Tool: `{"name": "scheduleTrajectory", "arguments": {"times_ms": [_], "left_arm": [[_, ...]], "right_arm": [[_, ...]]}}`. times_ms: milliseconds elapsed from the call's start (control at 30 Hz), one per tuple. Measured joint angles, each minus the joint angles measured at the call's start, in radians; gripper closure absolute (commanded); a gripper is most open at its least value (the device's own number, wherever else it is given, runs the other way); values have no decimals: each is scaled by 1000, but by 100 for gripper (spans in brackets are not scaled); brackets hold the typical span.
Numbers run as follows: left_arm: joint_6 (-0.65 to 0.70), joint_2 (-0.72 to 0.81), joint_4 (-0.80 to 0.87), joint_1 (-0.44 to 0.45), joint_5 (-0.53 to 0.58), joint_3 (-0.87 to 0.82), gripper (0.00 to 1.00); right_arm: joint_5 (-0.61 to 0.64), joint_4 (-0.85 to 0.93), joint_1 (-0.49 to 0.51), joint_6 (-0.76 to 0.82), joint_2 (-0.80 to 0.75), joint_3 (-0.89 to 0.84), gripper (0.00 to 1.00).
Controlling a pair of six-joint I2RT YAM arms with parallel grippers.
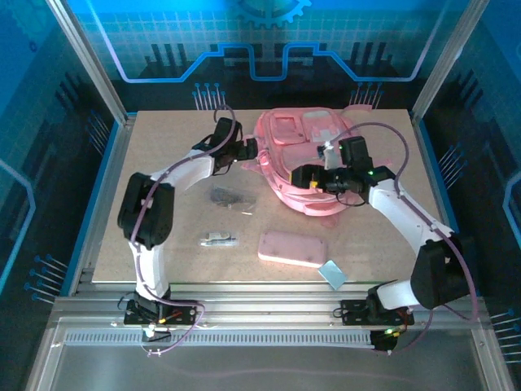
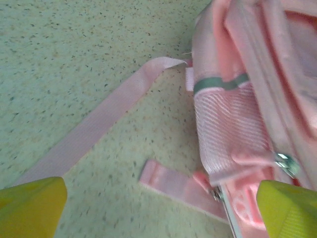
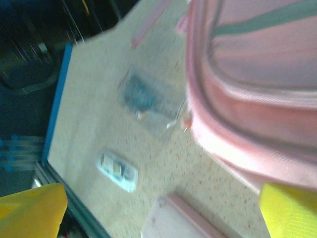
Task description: Pack books, pencil case, and school supplies into a backpack
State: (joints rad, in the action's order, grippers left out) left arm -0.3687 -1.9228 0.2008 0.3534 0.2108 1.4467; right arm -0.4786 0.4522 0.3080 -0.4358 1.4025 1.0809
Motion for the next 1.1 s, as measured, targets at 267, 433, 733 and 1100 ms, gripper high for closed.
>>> {"name": "scheduleTrajectory", "arguments": {"times_ms": [267, 433, 733, 1100], "left_arm": [[-53, 253, 64, -39, -113, -169, 1], [-98, 346, 72, -60, -156, -293, 1], [-158, 389, 43, -67, -233, -383, 1], [-176, 389, 10, -80, -291, -384, 1]], "right_arm": [[122, 222, 249, 280, -1, 10, 0], [255, 247, 412, 438, -2, -54, 0], [386, 180, 472, 619, -20, -133, 0], [418, 111, 492, 734, 130, -124, 0]]}}
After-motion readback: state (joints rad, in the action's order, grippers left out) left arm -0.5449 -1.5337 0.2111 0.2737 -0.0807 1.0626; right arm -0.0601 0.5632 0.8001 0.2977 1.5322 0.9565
